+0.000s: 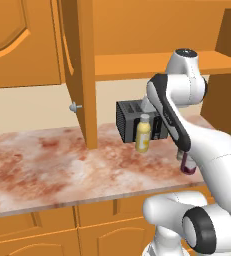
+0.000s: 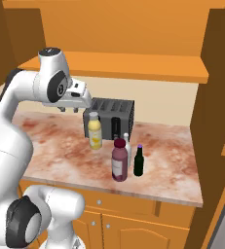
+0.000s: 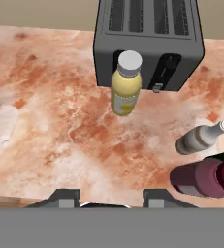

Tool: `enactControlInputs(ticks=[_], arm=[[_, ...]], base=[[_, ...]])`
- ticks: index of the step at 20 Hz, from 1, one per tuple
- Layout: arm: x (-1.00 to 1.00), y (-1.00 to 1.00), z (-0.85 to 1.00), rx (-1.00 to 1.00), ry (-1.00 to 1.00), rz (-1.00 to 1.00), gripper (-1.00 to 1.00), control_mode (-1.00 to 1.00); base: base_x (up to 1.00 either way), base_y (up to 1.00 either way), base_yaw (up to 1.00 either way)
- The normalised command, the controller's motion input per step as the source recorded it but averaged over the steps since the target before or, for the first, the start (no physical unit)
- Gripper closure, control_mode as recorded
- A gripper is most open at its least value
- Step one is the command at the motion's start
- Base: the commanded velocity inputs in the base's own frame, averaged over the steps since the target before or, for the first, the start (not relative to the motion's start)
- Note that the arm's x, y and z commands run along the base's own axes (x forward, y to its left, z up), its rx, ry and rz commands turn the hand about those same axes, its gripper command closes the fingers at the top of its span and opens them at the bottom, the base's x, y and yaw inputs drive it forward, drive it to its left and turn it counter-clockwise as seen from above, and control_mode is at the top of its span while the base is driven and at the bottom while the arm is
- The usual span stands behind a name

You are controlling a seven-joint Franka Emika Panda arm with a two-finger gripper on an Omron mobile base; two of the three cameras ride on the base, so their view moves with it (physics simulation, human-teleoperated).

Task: Sort all alcoholic drinks to one cabinet, and non-alcoholic drinks to the other.

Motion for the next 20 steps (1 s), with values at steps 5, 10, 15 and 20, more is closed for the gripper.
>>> enactControlInputs(ticks=[5,10,15,20], arm=[[-0.45,-0.06,0.0,-0.01,-0.09,-0.02,-1.0,-1.0],[-0.88,-0.17,-0.29,-0.12,-0.33,-0.26,-1.0,-1.0],[-0.97,-0.3,-0.47,-0.06,-0.24,-0.38,-1.0,-1.0],[-0.62,-0.53,-0.33,0.02,-0.14,-0.34,-1.0,-1.0]], base=[[0.0,0.0,0.0],[0.0,0.0,0.0],[0.0,0.0,0.0],[0.0,0.0,0.0]])
